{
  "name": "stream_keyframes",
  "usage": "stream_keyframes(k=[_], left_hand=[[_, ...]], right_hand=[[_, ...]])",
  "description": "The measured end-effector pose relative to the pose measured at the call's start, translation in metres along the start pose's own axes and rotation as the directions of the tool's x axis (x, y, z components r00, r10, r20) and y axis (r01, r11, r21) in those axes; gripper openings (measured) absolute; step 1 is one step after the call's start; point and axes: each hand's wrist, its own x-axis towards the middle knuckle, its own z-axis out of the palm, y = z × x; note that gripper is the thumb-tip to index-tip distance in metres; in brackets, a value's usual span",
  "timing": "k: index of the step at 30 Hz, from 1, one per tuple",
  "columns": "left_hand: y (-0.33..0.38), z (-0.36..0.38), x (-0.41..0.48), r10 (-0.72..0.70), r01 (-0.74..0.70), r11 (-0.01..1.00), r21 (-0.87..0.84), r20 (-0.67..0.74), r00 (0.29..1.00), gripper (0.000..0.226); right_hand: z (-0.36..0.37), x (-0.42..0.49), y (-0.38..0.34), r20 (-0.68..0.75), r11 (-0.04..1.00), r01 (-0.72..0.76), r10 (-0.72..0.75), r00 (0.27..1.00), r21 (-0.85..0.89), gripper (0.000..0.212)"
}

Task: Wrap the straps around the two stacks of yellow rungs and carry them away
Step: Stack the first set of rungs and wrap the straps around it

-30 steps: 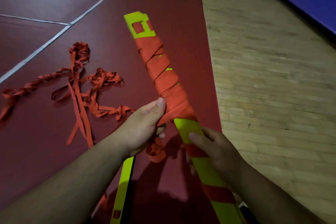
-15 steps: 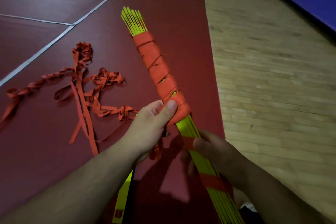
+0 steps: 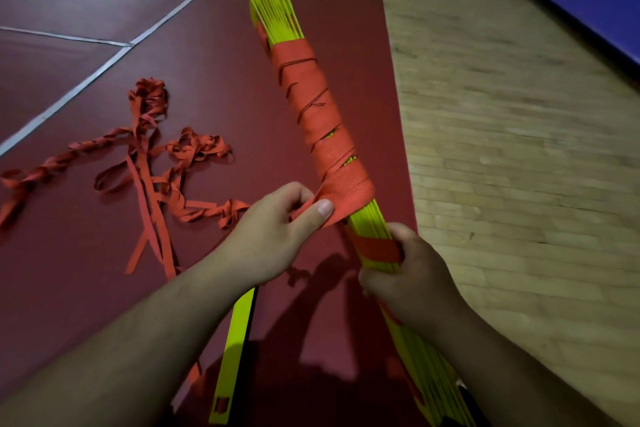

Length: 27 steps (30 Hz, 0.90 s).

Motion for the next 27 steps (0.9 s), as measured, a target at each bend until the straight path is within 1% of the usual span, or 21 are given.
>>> stream_keyframes(k=[1, 2, 4, 5, 6, 8, 9, 11, 13, 14, 16, 17, 18, 19, 21, 22, 24, 25, 27], left_hand=[[0.002, -0.001, 0.000, 0.009, -0.009, 1.000, 0.009, 0.021, 1.000, 0.038], [0.005, -0.003, -0.001, 0.003, -0.001, 0.999, -0.040, 0.050, 0.999, 0.039], [0.012, -0.005, -0.002, -0.035, 0.062, 0.977, -0.206, 0.132, 0.991, 0.041], [0.014, -0.005, -0.002, -0.053, 0.094, 0.957, -0.276, 0.154, 0.987, 0.042], [0.015, -0.004, -0.002, -0.068, 0.116, 0.939, -0.324, 0.155, 0.986, 0.042], [0.016, -0.003, -0.001, -0.074, 0.120, 0.918, -0.379, 0.133, 0.988, 0.047], [0.014, -0.003, 0.000, -0.073, 0.123, 0.913, -0.389, 0.140, 0.987, 0.047], [0.012, -0.003, -0.002, -0.034, 0.103, 0.885, -0.455, 0.158, 0.987, 0.028], [0.010, -0.001, -0.003, 0.007, 0.077, 0.855, -0.513, 0.159, 0.987, 0.017], [0.011, 0.002, -0.003, 0.017, 0.056, 0.842, -0.537, 0.130, 0.991, 0.015], [0.016, 0.007, -0.004, -0.018, 0.042, 0.799, -0.600, 0.046, 0.999, 0.010], [0.020, 0.009, -0.004, -0.065, 0.059, 0.778, -0.626, 0.014, 0.998, 0.011], [0.022, 0.011, -0.004, -0.107, 0.079, 0.760, -0.645, -0.005, 0.994, 0.018], [0.022, 0.011, -0.004, -0.151, 0.102, 0.742, -0.662, -0.017, 0.988, 0.023], [0.021, 0.012, -0.004, -0.190, 0.127, 0.723, -0.679, -0.019, 0.982, 0.026], [0.019, 0.011, -0.003, -0.182, 0.127, 0.739, -0.662, -0.014, 0.983, 0.026], [0.021, 0.009, -0.002, -0.137, 0.122, 0.820, -0.560, 0.016, 0.990, 0.023], [0.023, 0.005, -0.001, -0.102, 0.104, 0.856, -0.506, 0.031, 0.994, 0.022], [0.021, -0.004, 0.002, -0.029, 0.040, 0.907, -0.419, 0.033, 0.999, 0.025]], right_hand=[[-0.002, 0.002, 0.001, -0.014, 1.000, -0.004, 0.004, 1.000, -0.002, 0.047], [-0.005, 0.003, 0.002, -0.025, 1.000, 0.001, -0.001, 1.000, -0.002, 0.047], [-0.010, 0.003, -0.001, -0.003, 0.999, 0.028, -0.028, 1.000, 0.028, 0.041], [-0.012, 0.003, -0.003, 0.052, 0.996, 0.036, -0.041, 0.998, 0.084, 0.037], [-0.013, 0.001, -0.005, 0.140, 0.984, 0.025, -0.051, 0.989, 0.177, 0.034], [-0.015, -0.002, -0.007, 0.339, 0.934, -0.060, -0.068, 0.938, 0.352, 0.029], [-0.015, -0.005, -0.008, 0.415, 0.915, -0.097, -0.081, 0.906, 0.391, 0.028], [-0.014, -0.007, -0.007, 0.493, 0.906, -0.130, -0.095, 0.865, 0.403, 0.028], [-0.013, -0.006, -0.006, 0.508, 0.904, -0.152, -0.081, 0.858, 0.400, 0.032], [-0.013, -0.005, -0.006, 0.495, 0.909, -0.150, -0.069, 0.866, 0.388, 0.035], [-0.013, 0.000, -0.005, 0.409, 0.948, -0.079, -0.057, 0.911, 0.308, 0.045], [-0.012, 0.002, -0.004, 0.360, 0.965, -0.048, -0.050, 0.932, 0.257, 0.054], [-0.010, 0.001, -0.004, 0.330, 0.978, -0.033, -0.038, 0.943, 0.207, 0.063], [-0.006, 0.000, -0.004, 0.308, 0.991, -0.008, -0.032, 0.951, 0.130, 0.068], [0.003, -0.004, 0.000, 0.226, 0.993, 0.069, -0.046, 0.973, -0.095, 0.074], [0.007, -0.005, 0.001, 0.167, 0.980, 0.097, -0.067, 0.984, -0.176, 0.072], [0.010, -0.004, 0.001, 0.053, 0.962, 0.112, -0.102, 0.993, -0.248, 0.062], [0.009, -0.002, 0.000, 0.009, 0.964, 0.105, -0.107, 0.994, -0.246, 0.058], [0.002, 0.001, -0.002, -0.024, 0.977, 0.093, -0.099, 0.995, -0.190, 0.055]])
